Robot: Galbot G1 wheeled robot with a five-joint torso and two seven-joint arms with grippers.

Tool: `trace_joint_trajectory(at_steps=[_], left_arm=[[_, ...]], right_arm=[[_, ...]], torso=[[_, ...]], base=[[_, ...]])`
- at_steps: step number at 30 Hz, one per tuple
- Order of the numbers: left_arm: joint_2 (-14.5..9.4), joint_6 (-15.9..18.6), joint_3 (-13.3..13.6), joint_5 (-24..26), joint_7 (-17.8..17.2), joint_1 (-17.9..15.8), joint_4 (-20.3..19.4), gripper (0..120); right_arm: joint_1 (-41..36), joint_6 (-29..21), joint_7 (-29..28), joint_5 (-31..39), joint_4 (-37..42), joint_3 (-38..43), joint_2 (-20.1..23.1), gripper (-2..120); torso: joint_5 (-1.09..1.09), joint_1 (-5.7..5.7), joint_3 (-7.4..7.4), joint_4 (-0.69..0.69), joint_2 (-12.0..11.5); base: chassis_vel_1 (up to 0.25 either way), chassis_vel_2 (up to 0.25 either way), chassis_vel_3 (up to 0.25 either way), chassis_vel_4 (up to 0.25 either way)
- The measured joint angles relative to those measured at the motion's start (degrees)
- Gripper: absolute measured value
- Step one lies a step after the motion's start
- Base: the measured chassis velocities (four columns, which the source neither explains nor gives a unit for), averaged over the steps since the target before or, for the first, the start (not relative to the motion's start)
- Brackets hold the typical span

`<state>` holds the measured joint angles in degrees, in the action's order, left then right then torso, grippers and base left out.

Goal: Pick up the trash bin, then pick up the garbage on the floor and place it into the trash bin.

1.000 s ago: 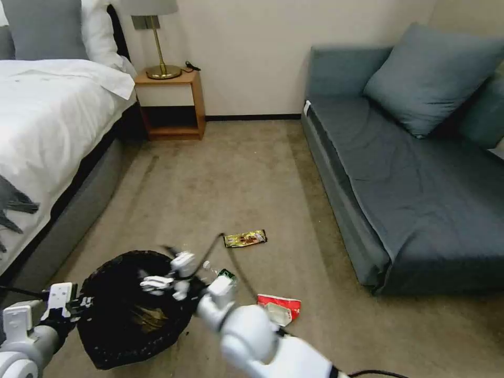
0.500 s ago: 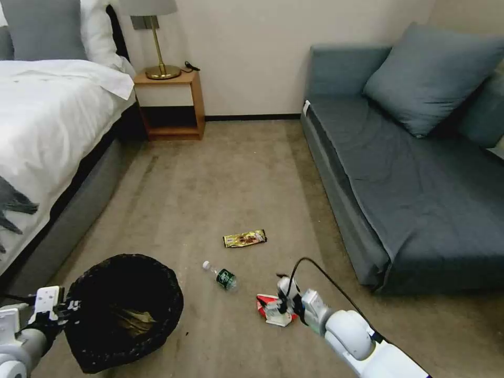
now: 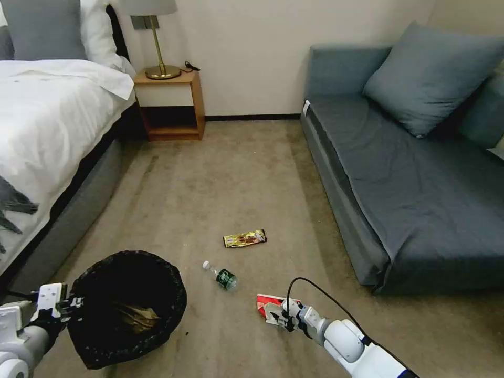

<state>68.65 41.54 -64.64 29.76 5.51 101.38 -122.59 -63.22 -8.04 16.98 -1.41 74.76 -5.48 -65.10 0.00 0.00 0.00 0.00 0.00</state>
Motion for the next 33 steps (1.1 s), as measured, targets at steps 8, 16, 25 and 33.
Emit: trace_joint_trajectory(at_steps=[8, 16, 25, 33], left_arm=[[-0.1, 0.0, 0.1, 0.2, 0.0, 0.0, 0.0, 3], [-0.1, 0.0, 0.2, 0.3, 0.0, -0.2, 0.0, 3], [0.4, 0.0, 1.1, 0.3, 0.0, -0.2, 0.1, 3], [0.5, 0.2, 1.6, 0.2, -0.1, -0.5, -0.7, 3]], right_arm=[[-0.1, 0.5, 0.0, -0.4, -0.3, 0.0, -0.1, 0], [-1.7, 1.3, -2.4, 2.1, 5.3, 1.0, 0.8, 0], [1.0, -0.3, -10.3, 20.8, 29.2, -3.1, -0.4, 0], [6.9, 1.5, -10.1, 24.5, 29.3, -15.3, -9.9, 0]], torso=[[0.0, 0.0, 0.0, 0.0, 0.0], [0.0, 0.0, 0.0, -0.01, 0.0], [-0.02, 0.0, 0.0, 0.01, 0.0], [-0.01, 0.0, 0.0, 0.0, 0.0]], base=[[0.0, 0.0, 0.0, 0.0], [0.0, 0.0, 0.0, 0.0], [0.0, 0.0, 0.0, 0.0], [0.0, 0.0, 0.0, 0.0]])
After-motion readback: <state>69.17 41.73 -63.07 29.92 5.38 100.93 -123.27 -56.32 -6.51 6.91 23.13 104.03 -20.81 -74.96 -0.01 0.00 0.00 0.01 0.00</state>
